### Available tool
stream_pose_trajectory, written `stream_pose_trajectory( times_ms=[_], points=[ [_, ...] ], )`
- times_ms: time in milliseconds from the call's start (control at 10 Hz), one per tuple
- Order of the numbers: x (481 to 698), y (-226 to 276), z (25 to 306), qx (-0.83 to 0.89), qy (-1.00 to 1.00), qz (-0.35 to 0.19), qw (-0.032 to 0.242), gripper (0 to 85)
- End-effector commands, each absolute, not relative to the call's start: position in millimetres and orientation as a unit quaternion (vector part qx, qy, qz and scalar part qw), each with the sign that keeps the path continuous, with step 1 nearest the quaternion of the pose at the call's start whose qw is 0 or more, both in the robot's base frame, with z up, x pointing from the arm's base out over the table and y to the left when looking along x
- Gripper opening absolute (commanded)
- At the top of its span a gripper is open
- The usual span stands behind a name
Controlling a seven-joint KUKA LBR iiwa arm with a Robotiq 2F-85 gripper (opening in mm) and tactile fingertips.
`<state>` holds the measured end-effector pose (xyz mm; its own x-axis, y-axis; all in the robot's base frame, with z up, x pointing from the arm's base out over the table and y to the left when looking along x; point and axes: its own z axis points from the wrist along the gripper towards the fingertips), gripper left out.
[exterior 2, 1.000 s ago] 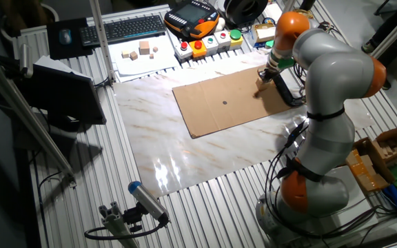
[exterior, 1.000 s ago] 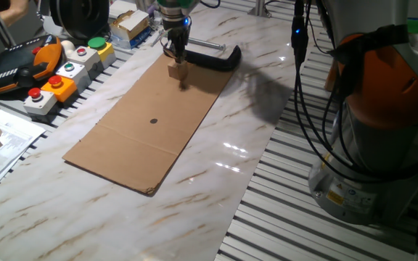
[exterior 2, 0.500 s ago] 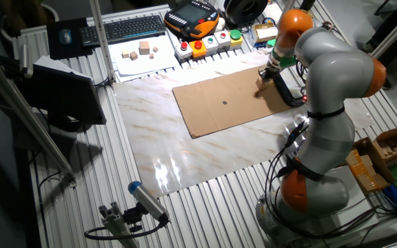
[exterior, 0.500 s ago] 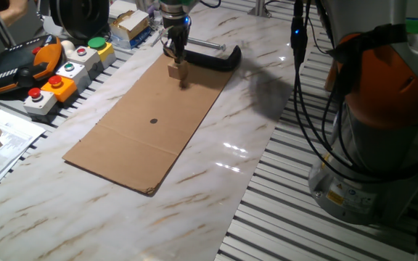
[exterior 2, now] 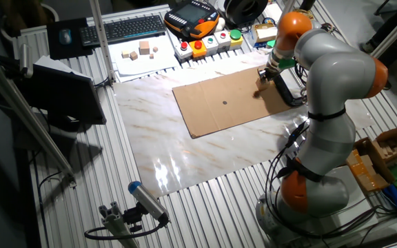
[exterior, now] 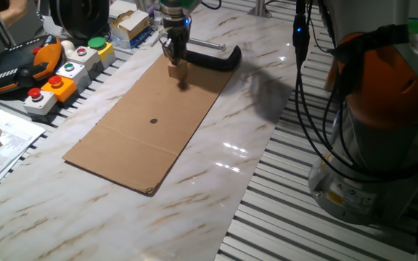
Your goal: Hold a small block with the gripper and sweep it from left to right on the table
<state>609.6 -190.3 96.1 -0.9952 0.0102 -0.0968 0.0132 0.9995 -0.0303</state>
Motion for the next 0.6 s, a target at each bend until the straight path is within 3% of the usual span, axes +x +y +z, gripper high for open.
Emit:
stream_pose_trajectory(
  times_ms=[0,500],
  points=[
    [610.4,-189.7,96.3,0.008,0.999,-0.016,0.049,85.0],
    [613.5,-190.9,89.2,-0.003,0.999,-0.021,0.045,85.0]
  ],
)
